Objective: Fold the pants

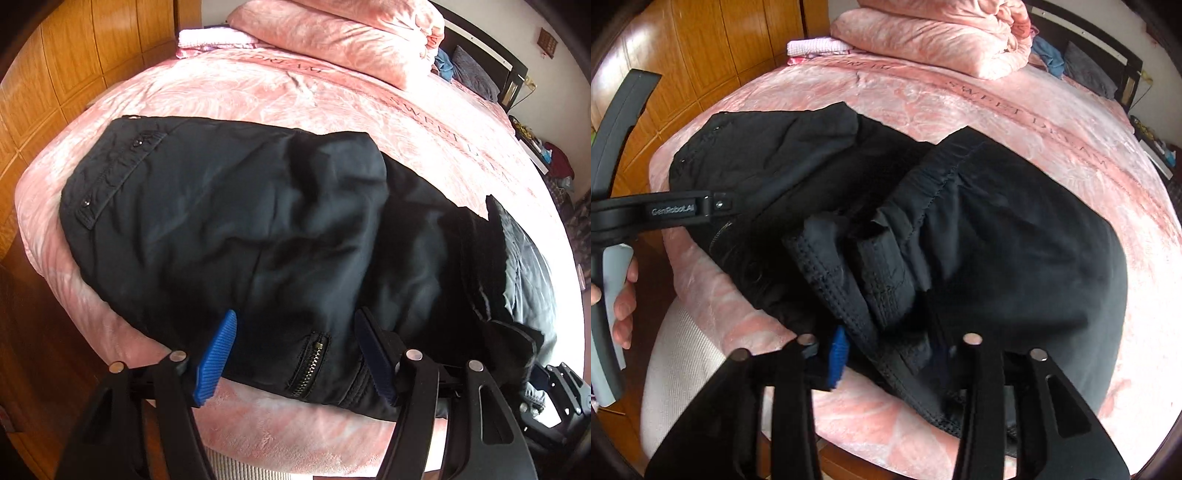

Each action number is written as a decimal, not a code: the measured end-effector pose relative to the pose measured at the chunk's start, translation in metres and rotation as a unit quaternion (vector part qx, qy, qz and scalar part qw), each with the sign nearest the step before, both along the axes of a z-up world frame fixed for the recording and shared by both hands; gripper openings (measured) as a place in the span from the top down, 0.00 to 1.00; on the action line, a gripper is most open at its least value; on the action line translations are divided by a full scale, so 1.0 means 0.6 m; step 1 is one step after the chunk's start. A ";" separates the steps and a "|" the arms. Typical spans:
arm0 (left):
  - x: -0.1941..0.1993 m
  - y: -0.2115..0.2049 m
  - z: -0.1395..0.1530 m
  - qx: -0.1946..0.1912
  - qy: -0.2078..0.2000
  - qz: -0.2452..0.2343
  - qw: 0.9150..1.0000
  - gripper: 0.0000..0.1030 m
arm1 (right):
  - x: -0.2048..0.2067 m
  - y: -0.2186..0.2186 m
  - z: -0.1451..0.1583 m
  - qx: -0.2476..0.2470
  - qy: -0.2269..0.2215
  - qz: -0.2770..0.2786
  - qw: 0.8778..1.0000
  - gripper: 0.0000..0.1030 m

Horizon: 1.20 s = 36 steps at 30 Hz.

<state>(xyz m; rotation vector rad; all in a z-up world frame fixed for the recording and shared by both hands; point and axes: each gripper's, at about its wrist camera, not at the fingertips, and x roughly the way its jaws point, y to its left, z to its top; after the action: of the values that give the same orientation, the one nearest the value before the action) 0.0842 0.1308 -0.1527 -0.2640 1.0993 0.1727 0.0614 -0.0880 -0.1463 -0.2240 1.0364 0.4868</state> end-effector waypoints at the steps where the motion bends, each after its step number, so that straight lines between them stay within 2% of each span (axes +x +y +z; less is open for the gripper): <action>1: 0.001 0.002 -0.003 -0.004 0.001 0.000 1.000 0.35 | -0.005 -0.001 0.003 0.018 0.007 0.007 1.000 0.45; 6: 0.005 0.008 -0.008 -0.011 0.001 0.001 1.000 0.34 | -0.017 -0.033 0.042 0.113 0.036 -0.003 0.993 0.45; 8: 0.006 0.010 -0.008 -0.016 -0.001 0.003 1.000 0.33 | -0.017 -0.038 0.058 0.132 0.037 -0.007 0.991 0.45; 13: 0.005 0.011 -0.005 -0.018 -0.002 0.002 1.000 0.31 | -0.011 0.000 0.047 0.061 0.022 0.002 0.998 0.47; 15: 0.004 0.013 -0.003 -0.018 -0.003 0.003 1.000 0.31 | -0.004 0.014 0.027 0.040 0.026 0.006 0.999 0.56; 17: 0.003 0.015 -0.003 -0.015 -0.001 0.003 1.000 0.30 | 0.004 0.020 0.008 0.008 0.020 -0.004 1.000 0.73; 20: 0.004 0.017 -0.006 -0.006 0.004 0.000 1.000 0.29 | 0.010 0.010 0.004 0.023 0.030 -0.013 0.999 0.91; 25: 0.006 0.029 -0.018 -0.003 0.011 0.005 1.000 0.27 | -0.003 -0.011 0.060 0.098 0.017 0.004 0.995 0.94; 28: 0.007 0.032 -0.023 -0.006 0.013 0.007 1.000 0.27 | -0.008 0.006 0.078 0.104 0.012 0.027 0.994 0.93; 33: 0.005 0.031 -0.024 -0.001 0.012 0.006 1.000 0.26 | -0.011 0.057 0.008 0.061 0.053 0.049 0.995 0.93; 36: 0.004 0.031 -0.026 0.000 0.013 0.006 1.000 0.25 | -0.013 0.062 -0.018 0.061 0.062 0.046 0.995 0.93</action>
<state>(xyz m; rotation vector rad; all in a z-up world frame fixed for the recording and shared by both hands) 0.0866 0.1492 -0.1681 -0.2692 1.1245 0.1876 0.0538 -0.0506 -0.1572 -0.1342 1.1168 0.6528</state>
